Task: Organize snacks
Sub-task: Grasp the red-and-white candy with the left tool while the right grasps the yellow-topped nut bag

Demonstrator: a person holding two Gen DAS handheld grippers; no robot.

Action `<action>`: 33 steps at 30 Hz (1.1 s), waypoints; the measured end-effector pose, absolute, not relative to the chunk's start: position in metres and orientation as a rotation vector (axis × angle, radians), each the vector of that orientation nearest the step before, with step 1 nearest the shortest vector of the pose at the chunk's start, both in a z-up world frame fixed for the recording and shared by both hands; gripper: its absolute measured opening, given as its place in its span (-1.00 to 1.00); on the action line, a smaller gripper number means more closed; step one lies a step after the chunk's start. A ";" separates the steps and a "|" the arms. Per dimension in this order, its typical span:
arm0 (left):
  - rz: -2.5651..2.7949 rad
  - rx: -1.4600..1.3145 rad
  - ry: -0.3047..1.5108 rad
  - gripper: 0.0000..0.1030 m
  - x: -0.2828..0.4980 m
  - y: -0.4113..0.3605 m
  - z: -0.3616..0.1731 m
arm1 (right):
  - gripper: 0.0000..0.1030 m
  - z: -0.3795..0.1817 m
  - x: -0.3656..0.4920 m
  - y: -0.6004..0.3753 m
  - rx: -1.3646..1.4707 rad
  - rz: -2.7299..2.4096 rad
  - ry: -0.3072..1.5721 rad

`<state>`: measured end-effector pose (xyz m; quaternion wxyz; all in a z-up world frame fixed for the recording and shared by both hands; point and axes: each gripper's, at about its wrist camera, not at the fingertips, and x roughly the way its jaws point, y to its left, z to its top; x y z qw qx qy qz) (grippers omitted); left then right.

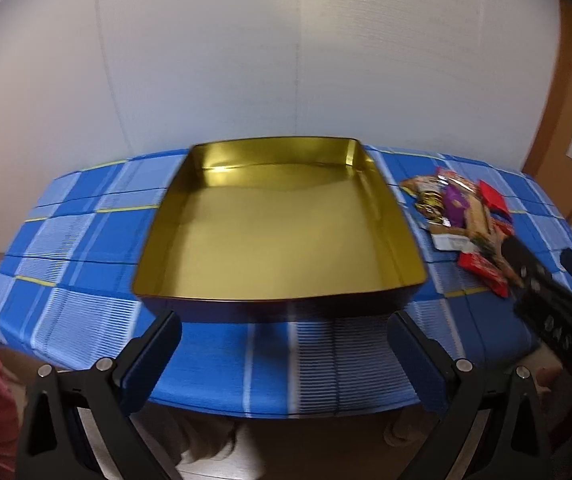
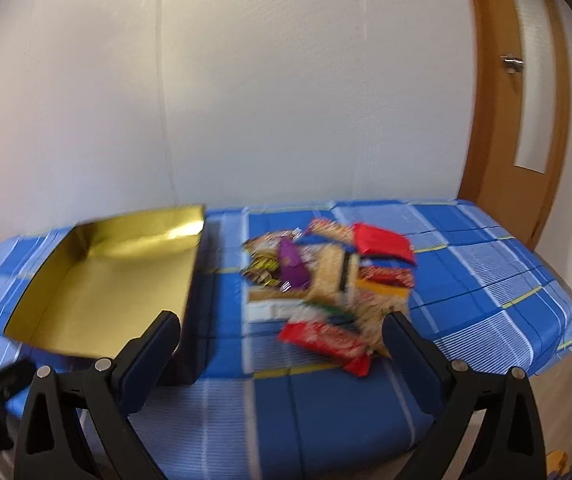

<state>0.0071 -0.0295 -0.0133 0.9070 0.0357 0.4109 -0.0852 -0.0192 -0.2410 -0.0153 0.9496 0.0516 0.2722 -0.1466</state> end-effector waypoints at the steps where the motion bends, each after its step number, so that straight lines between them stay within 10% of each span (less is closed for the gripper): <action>1: -0.201 0.073 0.868 1.00 0.008 -0.033 -0.015 | 0.99 -0.015 -0.019 -0.246 0.109 -0.304 0.557; 33: -0.276 0.173 0.830 1.00 0.015 -0.090 -0.012 | 0.96 -0.042 -0.007 -0.301 0.115 -0.375 0.689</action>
